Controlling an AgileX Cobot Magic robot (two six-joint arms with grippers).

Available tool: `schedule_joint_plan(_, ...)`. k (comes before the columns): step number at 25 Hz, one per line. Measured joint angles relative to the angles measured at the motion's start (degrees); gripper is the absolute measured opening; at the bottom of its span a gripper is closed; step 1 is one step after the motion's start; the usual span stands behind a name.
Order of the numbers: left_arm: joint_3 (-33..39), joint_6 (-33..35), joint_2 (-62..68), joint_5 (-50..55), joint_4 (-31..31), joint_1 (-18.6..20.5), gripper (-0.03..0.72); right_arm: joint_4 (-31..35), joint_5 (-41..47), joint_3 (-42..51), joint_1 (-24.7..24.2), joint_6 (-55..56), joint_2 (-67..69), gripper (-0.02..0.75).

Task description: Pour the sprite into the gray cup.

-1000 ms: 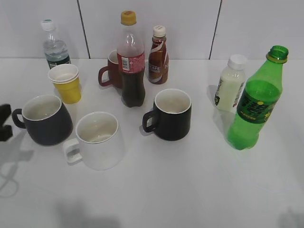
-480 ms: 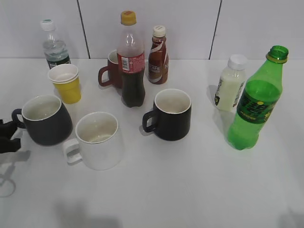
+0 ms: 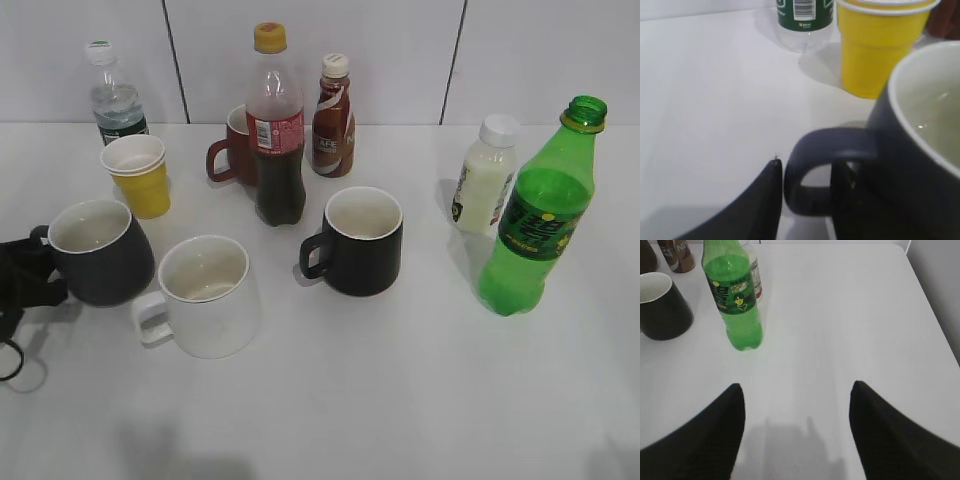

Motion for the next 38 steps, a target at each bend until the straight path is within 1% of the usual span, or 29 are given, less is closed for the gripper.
schedule_joint_plan(7,-1.36,0.0,0.77,-1.49,0.81,0.0,0.25,0.06,0.0,0.0,0.0,0.0,0.0,0.489)
schedule_joint_plan(11,-4.18,0.35,0.81,1.47,4.73,0.06,0.247,0.06,0.0,0.0,0.0,0.0,0.0,0.489)
schedule_joint_plan(12,-4.81,0.35,0.81,2.1,5.46,0.06,0.238,0.06,0.0,0.0,0.0,0.0,0.0,0.489)
schedule_joint_plan(14,-5.62,0.49,0.83,2.93,5.72,0.06,0.189,0.06,0.0,0.0,0.0,0.0,0.0,0.489)
schedule_joint_plan(16,-6.08,0.8,0.88,3.79,5.62,0.06,0.087,0.06,0.0,0.0,0.0,0.0,0.0,0.489)
schedule_joint_plan(17,-6.27,0.91,0.88,4.82,5.57,0.06,0.055,0.11,0.0,0.0,0.0,0.07,0.0,0.489)
schedule_joint_plan(20,-6.55,1.03,0.9,5.0,5.86,0.06,0.053,0.55,0.0,0.0,0.0,0.07,0.0,0.489)
schedule_joint_plan(23,-6.33,1.21,0.36,5.3,5.97,0.06,0.053,3.17,-0.21,0.0,0.0,0.14,0.0,0.489)
schedule_joint_plan(25,-4.86,1.53,-1.69,6.71,5.9,0.06,0.053,4.44,-1.35,-0.47,0.0,0.08,0.88,0.489)
schedule_joint_plan(26,-3.98,1.6,-3.34,7.3,5.84,0.06,0.053,5.01,-2.87,-0.83,0.0,-0.26,2.19,0.489)
schedule_joint_plan(28,-1.72,1.65,-7.14,7.49,5.94,0.06,0.053,5.69,-10.77,-1.0,0.0,-1.72,6.21,0.489)
schedule_joint_plan(29,-0.73,1.65,-9.44,7.5,5.96,0.06,0.053,6.02,-15.6,-0.72,0.0,-2.5,8.53,0.489)
schedule_joint_plan(31,1.57,1.65,-13.86,7.87,5.34,0.06,0.053,8.53,-29.44,0.67,0.0,-5.53,15.58,0.489)
schedule_joint_plan(33,3.54,1.65,-18.66,8.36,4.84,0.06,0.053,13.71,-38.71,2.52,0.0,-10.09,23.46,0.489)
schedule_joint_plan(34,4.44,1.41,-20.9,8.65,4.84,0.06,0.053,18.09,-44.35,3.7,0.0,-13.27,28.04,0.489)
schedule_joint_plan(37,5.44,-0.88,-26.51,11.17,4.84,0.06,0.053,26.55,-54.45,7.24,0.0,-20.77,40.23,0.489)
schedule_joint_plan(38,5.44,-1.53,-27.87,11.83,4.84,0.06,0.053,27.74,-57.62,8.37,0.0,-21.81,43.89,0.49)
